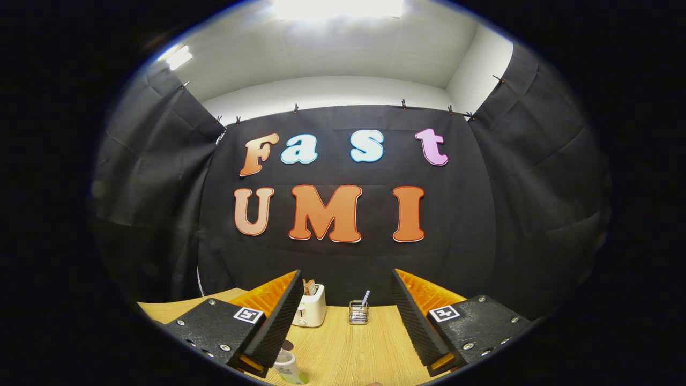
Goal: Take the bottle from table, then pour the juice into the cup, finally place the bottle on the coaster
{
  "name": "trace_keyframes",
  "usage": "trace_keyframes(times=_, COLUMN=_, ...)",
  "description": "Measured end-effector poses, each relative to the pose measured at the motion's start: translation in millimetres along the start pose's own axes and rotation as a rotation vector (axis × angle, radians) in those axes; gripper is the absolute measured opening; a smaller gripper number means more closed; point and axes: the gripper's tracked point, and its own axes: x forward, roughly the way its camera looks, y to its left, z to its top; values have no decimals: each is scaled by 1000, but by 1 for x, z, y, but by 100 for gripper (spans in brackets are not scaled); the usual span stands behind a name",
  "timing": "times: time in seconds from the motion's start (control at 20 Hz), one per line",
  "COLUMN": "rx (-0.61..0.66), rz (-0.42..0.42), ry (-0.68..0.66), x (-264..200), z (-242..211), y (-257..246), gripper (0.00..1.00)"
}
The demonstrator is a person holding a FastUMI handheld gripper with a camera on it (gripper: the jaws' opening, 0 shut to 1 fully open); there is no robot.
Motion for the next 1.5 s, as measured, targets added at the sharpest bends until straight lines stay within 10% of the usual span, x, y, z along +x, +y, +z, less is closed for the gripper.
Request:
trace_keyframes(times=0.7, rx=63, rz=124, ry=5, x=-14, z=-21, y=39, gripper=97)
trace_keyframes(times=1.5, rx=13, rz=276, ry=269, x=-26, z=-205, y=113, gripper=97)
